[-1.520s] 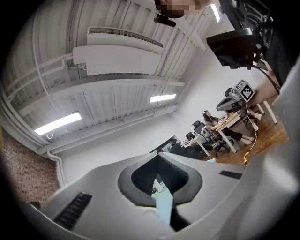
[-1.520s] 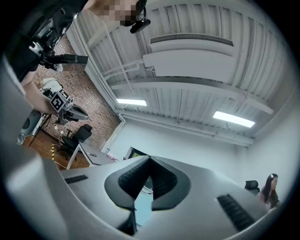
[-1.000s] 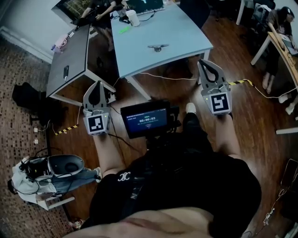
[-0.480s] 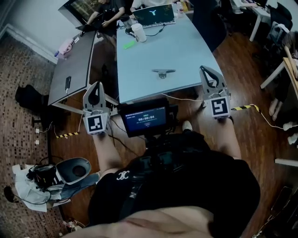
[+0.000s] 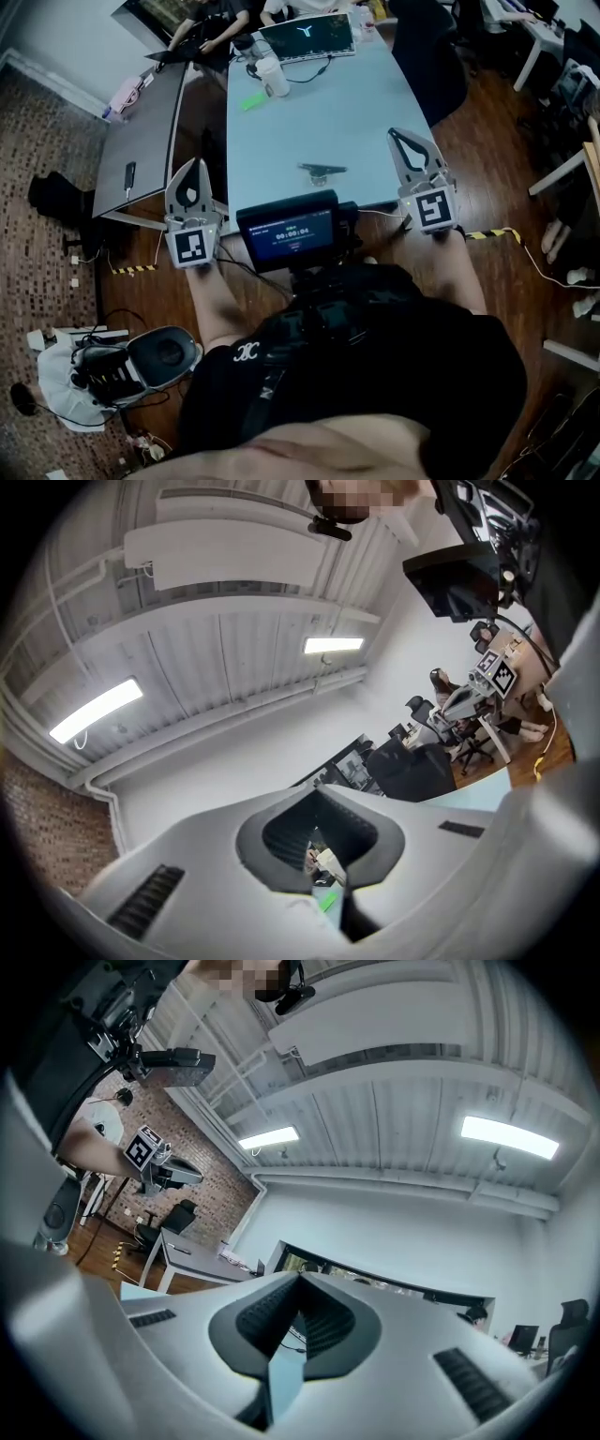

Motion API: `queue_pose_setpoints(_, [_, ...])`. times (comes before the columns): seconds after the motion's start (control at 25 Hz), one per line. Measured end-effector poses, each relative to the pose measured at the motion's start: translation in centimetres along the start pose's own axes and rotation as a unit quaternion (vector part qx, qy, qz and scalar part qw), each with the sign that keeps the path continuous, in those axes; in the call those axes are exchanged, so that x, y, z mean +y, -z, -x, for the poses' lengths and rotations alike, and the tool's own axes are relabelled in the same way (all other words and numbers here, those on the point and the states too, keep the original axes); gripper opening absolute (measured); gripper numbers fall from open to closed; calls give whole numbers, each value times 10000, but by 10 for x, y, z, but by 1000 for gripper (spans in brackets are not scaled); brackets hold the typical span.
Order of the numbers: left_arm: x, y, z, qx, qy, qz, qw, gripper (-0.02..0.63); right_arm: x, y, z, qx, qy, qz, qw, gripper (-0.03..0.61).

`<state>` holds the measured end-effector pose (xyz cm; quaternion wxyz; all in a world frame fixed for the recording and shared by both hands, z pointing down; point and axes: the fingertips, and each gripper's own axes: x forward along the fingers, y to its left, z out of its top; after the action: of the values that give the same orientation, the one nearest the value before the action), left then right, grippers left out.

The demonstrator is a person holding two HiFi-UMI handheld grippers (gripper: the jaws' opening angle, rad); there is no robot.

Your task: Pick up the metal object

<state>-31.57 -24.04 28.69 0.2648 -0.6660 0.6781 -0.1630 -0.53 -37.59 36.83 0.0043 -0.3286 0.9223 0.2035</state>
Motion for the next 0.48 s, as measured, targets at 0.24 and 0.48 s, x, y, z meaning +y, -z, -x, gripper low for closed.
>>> queue_pose_setpoints(0.24, [23, 34, -26, 161, -24, 76, 9998, 6, 8, 23, -53, 240, -280, -50, 9993, -17])
queue_pose_setpoints(0.48, [29, 49, -27, 215, -48, 89, 9997, 6, 34, 63, -86, 563, -753, 73, 9955, -15])
